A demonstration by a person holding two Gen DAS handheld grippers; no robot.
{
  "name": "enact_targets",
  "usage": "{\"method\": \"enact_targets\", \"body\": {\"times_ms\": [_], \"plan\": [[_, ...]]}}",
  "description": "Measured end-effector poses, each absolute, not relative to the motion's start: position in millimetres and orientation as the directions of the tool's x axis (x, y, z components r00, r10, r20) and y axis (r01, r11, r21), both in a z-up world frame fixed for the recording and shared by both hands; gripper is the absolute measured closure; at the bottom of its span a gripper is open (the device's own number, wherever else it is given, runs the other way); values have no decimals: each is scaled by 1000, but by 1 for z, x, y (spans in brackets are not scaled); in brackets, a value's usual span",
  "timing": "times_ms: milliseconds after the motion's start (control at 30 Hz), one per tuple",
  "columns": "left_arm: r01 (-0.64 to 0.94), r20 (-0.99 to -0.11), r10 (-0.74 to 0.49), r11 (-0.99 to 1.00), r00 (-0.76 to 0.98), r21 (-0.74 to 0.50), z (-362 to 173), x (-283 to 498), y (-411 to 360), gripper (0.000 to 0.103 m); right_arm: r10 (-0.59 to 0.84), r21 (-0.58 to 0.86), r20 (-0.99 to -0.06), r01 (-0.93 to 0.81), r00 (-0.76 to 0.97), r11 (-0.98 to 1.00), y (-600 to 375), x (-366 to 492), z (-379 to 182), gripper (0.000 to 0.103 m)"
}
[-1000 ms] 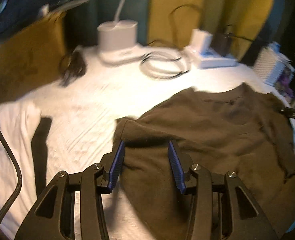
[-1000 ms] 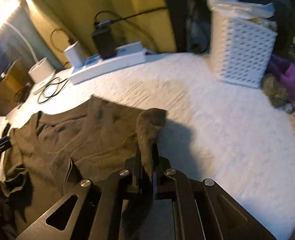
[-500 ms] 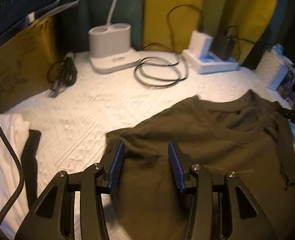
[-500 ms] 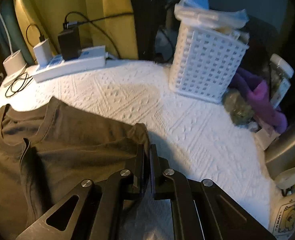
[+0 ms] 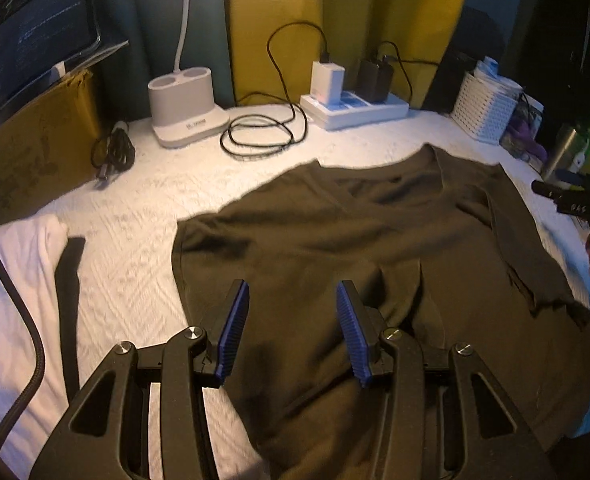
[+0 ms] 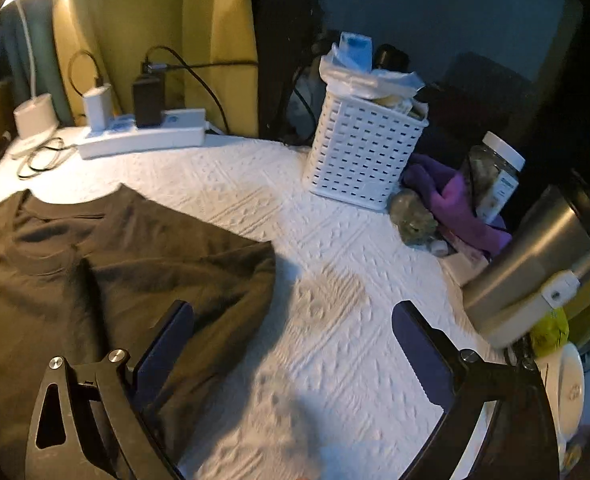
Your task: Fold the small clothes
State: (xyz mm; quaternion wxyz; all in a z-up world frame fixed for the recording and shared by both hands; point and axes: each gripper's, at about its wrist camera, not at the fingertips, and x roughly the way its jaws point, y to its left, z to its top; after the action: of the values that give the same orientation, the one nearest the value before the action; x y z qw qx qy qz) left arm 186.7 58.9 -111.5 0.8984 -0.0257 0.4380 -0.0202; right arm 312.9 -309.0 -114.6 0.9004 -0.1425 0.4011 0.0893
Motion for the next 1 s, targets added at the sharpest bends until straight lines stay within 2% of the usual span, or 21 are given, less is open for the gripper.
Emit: {"method": "enact_targets", "body": {"times_ms": [133,467,867,933,1000], "plan": [[6,-795,-58,998,603,-68,-118,176,60,58,81,-177,-758,-323,648,930,-294,287,-114,3],[35,-818,-96,995,566,-93,-135,153,53,58,99,-207,-837,-479,538,853,-242,247,-155,3],[42,-764,-88,996,640,-79,-97,93,67,57,98,-233,-749,-399,656,887,-273,174,-99,3],[50,-768,-97,995,633,-84,-98,82,68,56,90,-230,-742,-378,664,897,-284,160,-93,3],[64,-773,-122,992,622,-104,-102,71,67,50,76,-231,-739,-357,669,905,-296,147,-91,3]]}}
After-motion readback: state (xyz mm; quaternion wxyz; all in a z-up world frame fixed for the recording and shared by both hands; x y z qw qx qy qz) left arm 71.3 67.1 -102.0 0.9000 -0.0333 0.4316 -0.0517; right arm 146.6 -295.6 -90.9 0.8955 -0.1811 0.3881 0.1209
